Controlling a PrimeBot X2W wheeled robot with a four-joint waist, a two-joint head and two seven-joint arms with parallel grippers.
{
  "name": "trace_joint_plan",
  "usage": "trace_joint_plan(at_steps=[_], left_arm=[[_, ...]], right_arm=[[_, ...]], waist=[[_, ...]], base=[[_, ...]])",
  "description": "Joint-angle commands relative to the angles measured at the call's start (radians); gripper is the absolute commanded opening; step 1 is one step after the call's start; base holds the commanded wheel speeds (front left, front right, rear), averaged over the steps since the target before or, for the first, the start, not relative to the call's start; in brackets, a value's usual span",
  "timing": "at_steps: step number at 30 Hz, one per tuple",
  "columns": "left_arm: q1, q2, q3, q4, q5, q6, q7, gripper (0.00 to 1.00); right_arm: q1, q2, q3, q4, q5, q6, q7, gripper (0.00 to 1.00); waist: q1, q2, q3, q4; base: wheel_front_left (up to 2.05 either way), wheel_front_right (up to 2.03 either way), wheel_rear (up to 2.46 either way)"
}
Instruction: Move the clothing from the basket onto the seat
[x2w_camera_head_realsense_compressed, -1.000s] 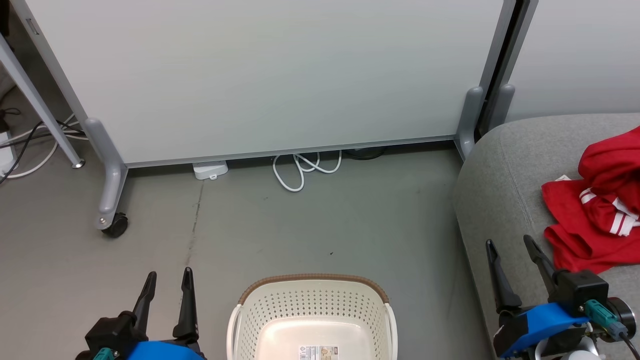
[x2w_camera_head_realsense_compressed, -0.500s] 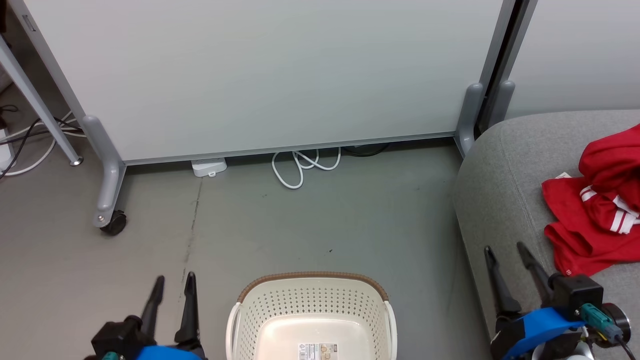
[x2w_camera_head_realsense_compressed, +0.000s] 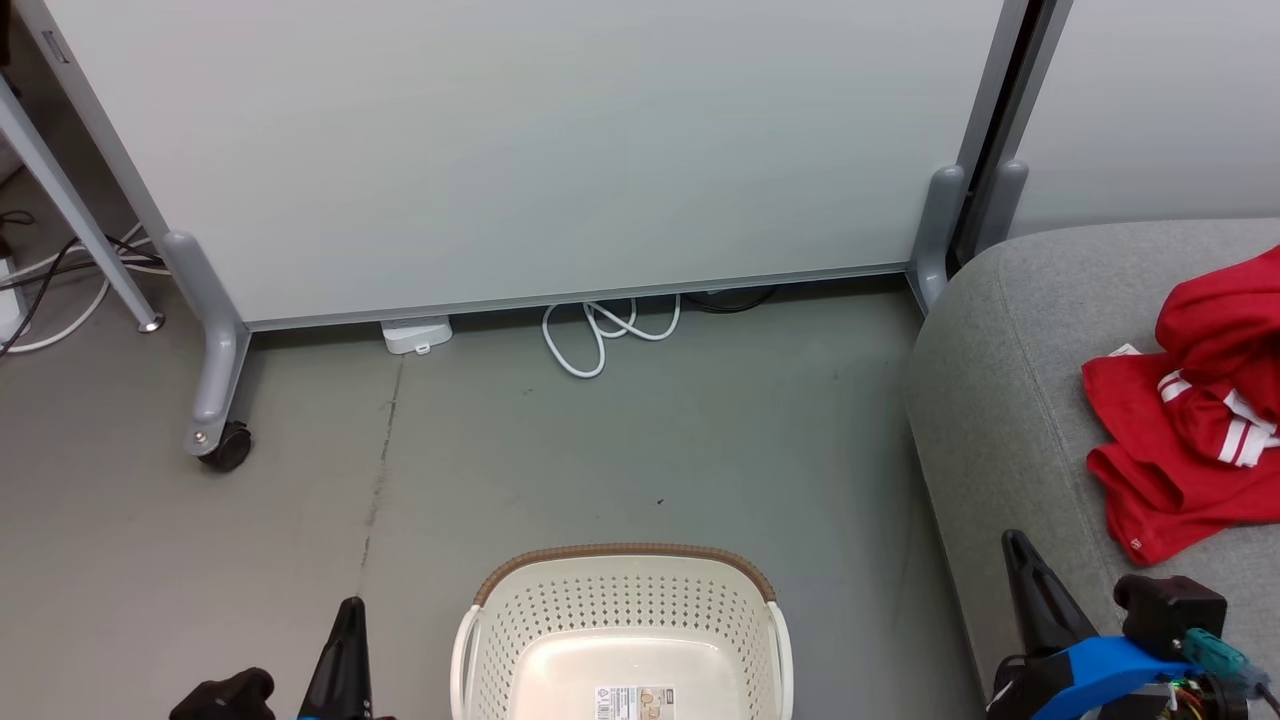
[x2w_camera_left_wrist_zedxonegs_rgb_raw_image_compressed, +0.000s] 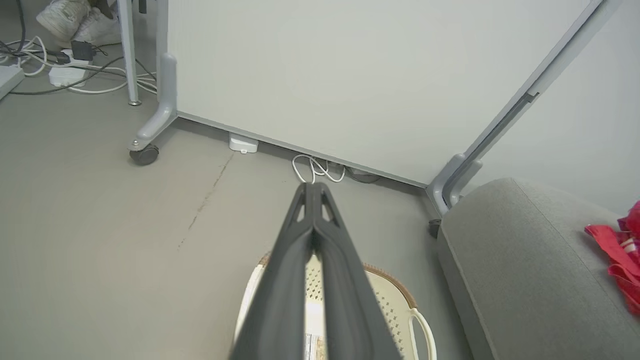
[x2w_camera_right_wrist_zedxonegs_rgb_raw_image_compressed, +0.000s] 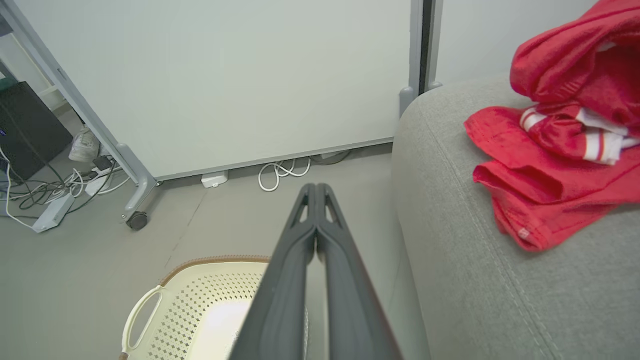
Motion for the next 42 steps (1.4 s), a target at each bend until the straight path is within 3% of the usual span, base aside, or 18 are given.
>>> trace_joint_plan(at_steps=[1, 19, 42], left_arm=[[-0.03, 0.002, 0.012, -0.023, -0.042, -0.001, 0.009, 0.0], [-0.064, -0.004, 0.053, -0.054, -0.315, -0.002, 0.087, 0.0], [-0.097, -0.011, 0.095, -0.086, -0.593, -0.004, 0.166, 0.0]], right_arm=[[-0.019, -0.002, -0.004, -0.019, 0.052, 0.0, 0.007, 0.0], [-0.035, -0.003, -0.013, -0.032, 0.379, 0.0, 0.054, 0.0], [-0.054, -0.004, -0.027, -0.042, 0.711, 0.0, 0.105, 0.0]], waist=[[0.0, 0.0, 0.0, 0.0], [0.0, 0.0, 0.001, -0.006], [0.0, 0.0, 0.001, -0.013]], base=[[0.0, 0.0, 0.0], [0.0, 0.0, 0.0], [0.0, 0.0, 0.0]])
